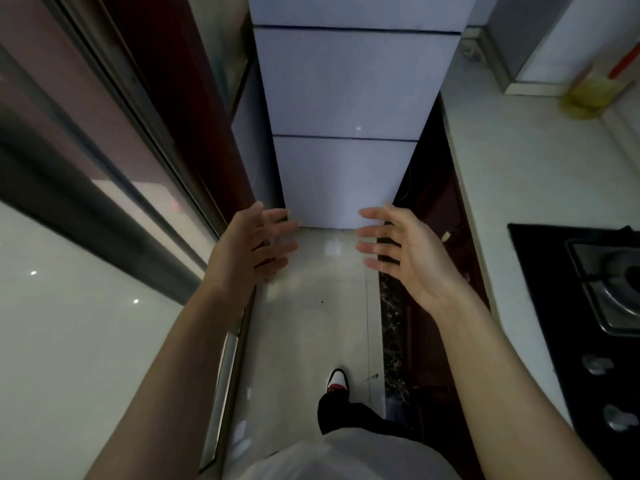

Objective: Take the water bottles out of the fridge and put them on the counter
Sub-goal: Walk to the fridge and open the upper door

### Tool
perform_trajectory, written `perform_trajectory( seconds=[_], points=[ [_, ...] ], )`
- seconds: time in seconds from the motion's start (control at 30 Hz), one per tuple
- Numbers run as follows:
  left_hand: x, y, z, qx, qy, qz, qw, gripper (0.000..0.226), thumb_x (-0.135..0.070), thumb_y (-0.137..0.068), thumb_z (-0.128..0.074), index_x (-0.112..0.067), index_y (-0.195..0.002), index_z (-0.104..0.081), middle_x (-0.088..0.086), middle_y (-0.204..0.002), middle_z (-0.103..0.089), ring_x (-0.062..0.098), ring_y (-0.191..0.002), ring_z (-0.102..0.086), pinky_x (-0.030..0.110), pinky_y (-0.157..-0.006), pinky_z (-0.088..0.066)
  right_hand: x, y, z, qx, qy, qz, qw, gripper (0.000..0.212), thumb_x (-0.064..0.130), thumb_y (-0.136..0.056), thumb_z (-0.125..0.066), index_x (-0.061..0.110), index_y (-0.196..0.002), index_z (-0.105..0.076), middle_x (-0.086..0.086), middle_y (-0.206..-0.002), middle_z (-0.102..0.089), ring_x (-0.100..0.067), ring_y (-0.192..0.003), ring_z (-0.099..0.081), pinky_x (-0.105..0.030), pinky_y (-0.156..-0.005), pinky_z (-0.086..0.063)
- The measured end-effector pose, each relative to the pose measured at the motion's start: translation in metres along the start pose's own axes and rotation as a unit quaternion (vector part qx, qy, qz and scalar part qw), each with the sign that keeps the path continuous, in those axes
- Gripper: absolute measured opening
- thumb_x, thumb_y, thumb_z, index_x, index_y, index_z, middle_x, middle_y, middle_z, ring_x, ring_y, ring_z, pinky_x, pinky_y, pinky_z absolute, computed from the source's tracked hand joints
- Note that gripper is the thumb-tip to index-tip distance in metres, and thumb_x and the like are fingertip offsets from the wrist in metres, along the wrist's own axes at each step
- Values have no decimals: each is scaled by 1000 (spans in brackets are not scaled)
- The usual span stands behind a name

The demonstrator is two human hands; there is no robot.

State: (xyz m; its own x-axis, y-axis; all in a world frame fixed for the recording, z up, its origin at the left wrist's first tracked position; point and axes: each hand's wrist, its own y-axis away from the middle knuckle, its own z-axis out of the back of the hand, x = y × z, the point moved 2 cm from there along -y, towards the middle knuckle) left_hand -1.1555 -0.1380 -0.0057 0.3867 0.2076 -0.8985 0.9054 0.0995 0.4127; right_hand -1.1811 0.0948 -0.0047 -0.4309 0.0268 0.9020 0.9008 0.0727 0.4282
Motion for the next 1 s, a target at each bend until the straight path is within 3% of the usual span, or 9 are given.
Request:
perform_trajectory(
  seconds=[0.33,0.67,0.83,1.0],
  points=[
    [-36,-98,-45,6,14,-13,1000,57,-59,-84,-49,-24,-124,-69,-2,-121,-75,22,-106,-74,41,-84,-49,51,-94,48,8,-17,9,1000,36,48,-100,-51,26,-113,-76,-3,-112,-77,-21,-101,-75,-42,-95,-58],
    [-64,-172,-54,29,30,1,999,58,-58,-84,-48,-22,-125,-68,-1,-121,-75,24,-106,-73,42,-88,-52,77,-170,47,1,-32,4,999,45,56,-100,-46,26,-115,-76,-3,-110,-78,-21,-101,-75,-42,-92,-58],
    [-86,-227,-48,32,40,-4,999,47,-51,-99,-43,-20,-123,-69,1,-121,-75,26,-108,-73,47,-99,-50,98,-218,36,-12,-43,9,999,59,66,-99,-39,24,-116,-76,-5,-111,-78,-22,-101,-75,-40,-90,-58],
    [-125,-287,-35,42,37,5,998,46,-50,-100,-45,-20,-122,-70,2,-120,-75,28,-108,-72,47,-100,-50,129,-275,14,-22,-32,16,999,58,67,-98,-40,26,-117,-76,-2,-110,-78,-21,-102,-75,-39,-88,-58]
  ],
)
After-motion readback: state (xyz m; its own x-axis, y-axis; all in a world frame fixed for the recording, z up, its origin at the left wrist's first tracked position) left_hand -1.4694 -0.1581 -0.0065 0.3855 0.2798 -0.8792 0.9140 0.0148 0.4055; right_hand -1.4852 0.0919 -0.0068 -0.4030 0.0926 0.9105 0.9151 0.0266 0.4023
